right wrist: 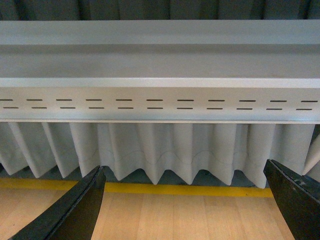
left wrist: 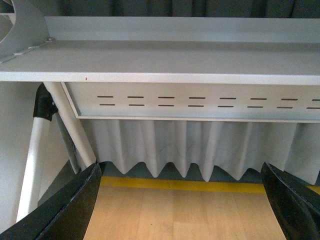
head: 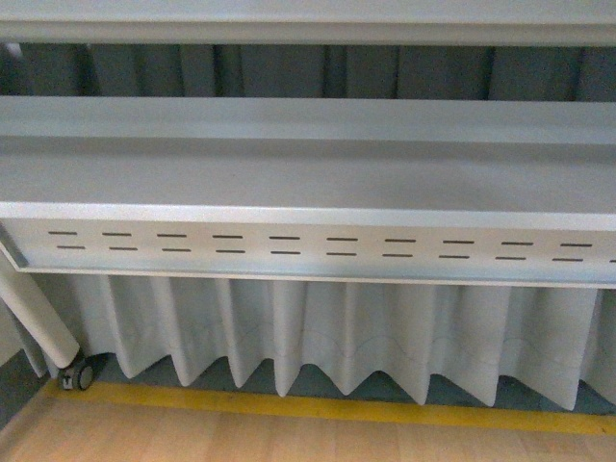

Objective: Wind up and store yellow beetle toy

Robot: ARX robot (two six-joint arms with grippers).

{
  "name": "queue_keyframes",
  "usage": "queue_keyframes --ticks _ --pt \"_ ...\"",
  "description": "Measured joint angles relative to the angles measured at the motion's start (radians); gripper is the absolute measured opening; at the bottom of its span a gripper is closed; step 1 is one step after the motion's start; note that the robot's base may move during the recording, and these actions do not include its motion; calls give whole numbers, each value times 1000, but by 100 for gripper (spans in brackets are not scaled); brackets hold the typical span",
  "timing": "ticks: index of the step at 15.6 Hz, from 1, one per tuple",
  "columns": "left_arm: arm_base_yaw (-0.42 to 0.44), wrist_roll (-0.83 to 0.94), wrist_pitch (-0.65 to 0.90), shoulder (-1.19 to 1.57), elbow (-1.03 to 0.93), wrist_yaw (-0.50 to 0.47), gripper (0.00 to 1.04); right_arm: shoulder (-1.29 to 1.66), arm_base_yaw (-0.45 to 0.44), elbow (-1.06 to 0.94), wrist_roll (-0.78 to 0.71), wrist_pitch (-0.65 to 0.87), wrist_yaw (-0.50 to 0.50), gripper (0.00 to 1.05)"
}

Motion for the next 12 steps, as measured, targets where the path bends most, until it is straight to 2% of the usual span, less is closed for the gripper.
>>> queue_keyframes --ticks 12 --pt "0 0 0 0 0 0 98 0 0 0 0 0 0 98"
